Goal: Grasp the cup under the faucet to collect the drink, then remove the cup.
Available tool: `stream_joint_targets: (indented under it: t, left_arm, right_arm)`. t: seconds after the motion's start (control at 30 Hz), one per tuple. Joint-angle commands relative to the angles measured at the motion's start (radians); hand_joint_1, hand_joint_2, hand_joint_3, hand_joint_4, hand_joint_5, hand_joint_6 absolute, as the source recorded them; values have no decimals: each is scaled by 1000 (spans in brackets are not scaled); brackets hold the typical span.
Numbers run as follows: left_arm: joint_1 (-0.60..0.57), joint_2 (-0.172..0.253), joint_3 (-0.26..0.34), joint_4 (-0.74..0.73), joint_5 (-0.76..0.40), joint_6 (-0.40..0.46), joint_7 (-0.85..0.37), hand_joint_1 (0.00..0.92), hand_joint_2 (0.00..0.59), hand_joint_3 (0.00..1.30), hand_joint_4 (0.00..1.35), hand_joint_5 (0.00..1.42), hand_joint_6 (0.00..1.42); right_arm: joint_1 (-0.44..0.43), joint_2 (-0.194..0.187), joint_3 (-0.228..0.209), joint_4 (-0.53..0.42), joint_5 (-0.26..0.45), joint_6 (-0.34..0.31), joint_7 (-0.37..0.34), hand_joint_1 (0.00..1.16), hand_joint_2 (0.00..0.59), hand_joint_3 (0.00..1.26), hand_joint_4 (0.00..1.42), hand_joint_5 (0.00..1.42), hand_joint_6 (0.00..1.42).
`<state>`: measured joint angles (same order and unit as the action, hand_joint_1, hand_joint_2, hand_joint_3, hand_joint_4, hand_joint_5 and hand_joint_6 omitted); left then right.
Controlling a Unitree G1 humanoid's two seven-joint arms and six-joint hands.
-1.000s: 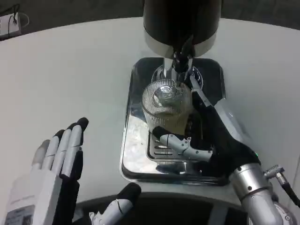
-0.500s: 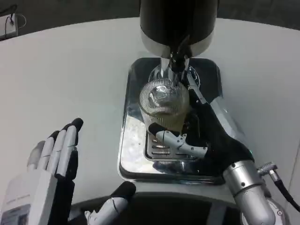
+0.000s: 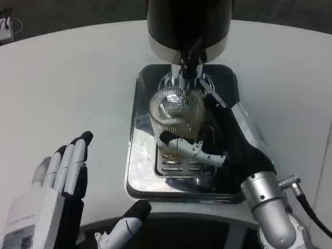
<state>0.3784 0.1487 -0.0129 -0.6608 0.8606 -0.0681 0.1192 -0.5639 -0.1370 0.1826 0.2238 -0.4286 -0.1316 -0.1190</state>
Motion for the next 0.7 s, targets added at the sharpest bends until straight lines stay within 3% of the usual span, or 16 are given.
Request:
stream_joint_targets:
  t: [0.03,0.13,0.27,0.37,0.47,0.7]
  left_arm:
    - [4,-7,-2,-19,2,15,-14,0,162,0,0,0,0]
    - [4,-11,-1,-24,2,18,-17,0,162,0,0,0,0]
    - [5,-16,1,-28,3,28,-18,0,162,0,0,0,0]
    - [6,-15,2,-31,2,33,-22,0,162,0,0,0,0]
    - [6,-15,2,-33,2,35,-23,0,162,0,0,0,0]
    - [-1,-15,3,-28,-4,37,-24,0,162,0,0,0,0]
  right_arm:
    - [-3,28,34,36,11,-5,26,779,195,167,279,303,403]
    - [1,37,37,37,19,-10,27,819,191,202,314,373,534]
    - [3,49,40,37,32,-16,17,883,201,271,433,586,953]
    - [15,66,24,25,45,-22,-10,1052,234,401,600,815,1246]
    - [27,75,15,9,49,-23,-34,1085,217,480,696,906,1342]
    - [51,96,-15,-45,66,-7,-58,1105,190,578,836,1035,1413]
